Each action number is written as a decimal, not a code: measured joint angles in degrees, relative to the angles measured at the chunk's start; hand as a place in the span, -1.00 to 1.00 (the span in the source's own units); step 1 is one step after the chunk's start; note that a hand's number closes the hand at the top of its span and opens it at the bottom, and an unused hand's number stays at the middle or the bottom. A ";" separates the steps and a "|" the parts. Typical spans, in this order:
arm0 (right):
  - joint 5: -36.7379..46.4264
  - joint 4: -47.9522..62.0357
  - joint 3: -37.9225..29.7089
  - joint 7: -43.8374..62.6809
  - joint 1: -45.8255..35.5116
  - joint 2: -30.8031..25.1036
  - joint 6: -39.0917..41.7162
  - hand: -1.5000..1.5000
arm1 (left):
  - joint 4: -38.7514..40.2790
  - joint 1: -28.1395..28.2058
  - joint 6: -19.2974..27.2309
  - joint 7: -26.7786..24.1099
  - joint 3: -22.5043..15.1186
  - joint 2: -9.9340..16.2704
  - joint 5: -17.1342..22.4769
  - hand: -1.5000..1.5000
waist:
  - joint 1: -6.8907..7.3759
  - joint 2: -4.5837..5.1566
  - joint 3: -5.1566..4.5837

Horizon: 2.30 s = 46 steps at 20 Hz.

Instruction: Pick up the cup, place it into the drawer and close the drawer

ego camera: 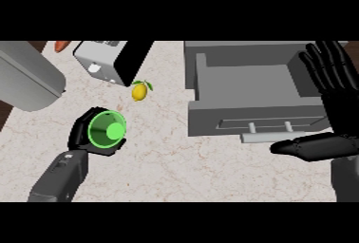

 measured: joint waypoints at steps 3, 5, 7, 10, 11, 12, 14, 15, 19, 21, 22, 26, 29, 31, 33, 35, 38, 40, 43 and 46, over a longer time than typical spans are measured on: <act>-0.43 0.31 -0.62 -0.09 -0.13 -0.07 -0.07 -1.00 | -1.04 -0.83 -0.10 -0.29 1.59 -0.57 1.84 1.00 | 0.32 -0.15 0.05; -0.91 -0.04 -1.22 -0.47 0.53 -0.45 0.38 -1.00 | -1.67 -0.15 0.68 -1.08 2.96 -1.29 3.20 1.00 | 0.53 -0.28 0.09; -0.27 -0.32 -0.92 -0.33 0.64 -0.20 -0.11 -1.00 | -2.24 0.78 1.63 -1.77 4.21 -1.85 4.36 1.00 | 0.82 -0.38 0.13; -0.91 -0.77 -1.51 -0.24 1.80 -0.71 0.59 -1.00 | -4.36 0.21 2.27 -1.35 4.35 -3.02 5.02 1.00 | 1.23 -0.64 0.18; -0.87 -0.89 -1.54 -0.03 1.92 -0.76 0.56 -1.00 | -5.48 -0.24 2.24 -0.72 3.95 -3.25 4.99 1.00 | 1.42 -0.74 0.22; -0.57 -1.09 -1.40 -0.18 2.27 -0.69 0.52 -1.00 | -6.22 -1.17 2.31 -0.02 3.67 -3.55 5.01 1.00 | 1.48 -0.78 0.23; -0.15 -1.21 -1.36 0.21 2.12 -0.69 0.15 -1.00 | -8.96 -2.93 2.49 1.80 2.56 -4.49 4.84 1.00 | 1.88 -1.00 0.27; 0.12 -0.74 -1.32 -0.21 2.28 -0.51 0.05 -1.00 | -10.48 -3.76 2.89 2.52 2.18 -5.05 4.88 1.00 | 2.04 -1.05 0.29; 0.18 -1.29 -1.48 0.58 2.44 -0.70 -0.09 -1.00 | -17.27 -6.85 4.69 7.23 -0.20 -8.34 4.83 1.00 | 2.53 -1.34 0.35; 0.61 -0.71 -1.67 -0.05 2.82 -0.81 -0.04 -1.00 | -20.95 -8.67 5.25 11.34 -1.63 -9.66 4.85 1.00 | 2.73 -1.42 0.36; 0.48 -0.17 -2.02 -0.48 2.88 -1.05 0.24 -1.00 | -23.07 -9.14 5.68 13.32 -2.74 -10.21 5.17 1.00 | 2.81 -1.45 0.37; 0.25 0.99 -2.39 -1.18 2.12 -1.25 0.57 -1.00 | -28.33 -13.80 10.06 21.34 -6.45 -11.46 6.60 1.00 | 2.47 -1.34 0.36; 0.73 2.25 -2.32 -2.08 1.45 -0.70 0.03 -1.00 | -30.33 -18.66 14.43 27.45 -9.56 -11.86 8.17 1.00 | 2.08 -1.22 0.36; 0.90 3.46 -2.57 -3.59 1.53 -0.92 0.54 -1.00 | -31.24 -22.19 17.15 31.44 -11.31 -12.01 8.89 1.00 | 1.89 -1.16 0.36; 1.01 2.93 -2.65 -3.55 1.89 -1.11 0.62 -1.00 | -30.08 -25.49 20.02 33.80 -12.64 -12.09 9.58 1.00 | 1.47 -1.06 0.35; 0.64 3.38 -2.92 -3.48 0.91 -1.23 0.61 -1.00 | -28.43 -29.34 23.09 36.94 -14.11 -12.15 10.55 1.00 | 1.12 -0.96 0.35; 0.44 3.46 -3.07 -2.69 0.09 -1.55 0.57 -1.00 | -24.66 -33.91 26.14 40.93 -15.95 -12.20 11.62 1.00 | 0.72 -0.82 0.36; 0.16 3.53 -3.01 -3.32 0.46 -1.35 0.91 -1.00 | -20.87 -36.51 27.89 42.22 -16.99 -12.20 12.33 1.00 | 0.11 -0.63 0.36; 0.25 3.06 -2.04 -2.82 -0.25 -0.96 0.93 -1.00 | -15.54 -40.10 30.93 43.73 -20.06 -12.23 14.32 1.00 | -1.16 -0.33 0.37; 0.07 3.26 -1.50 -2.81 -0.99 -0.80 1.24 -1.00 | -10.67 -42.21 33.12 44.71 -22.90 -12.23 15.45 1.00 | -2.41 0.03 0.40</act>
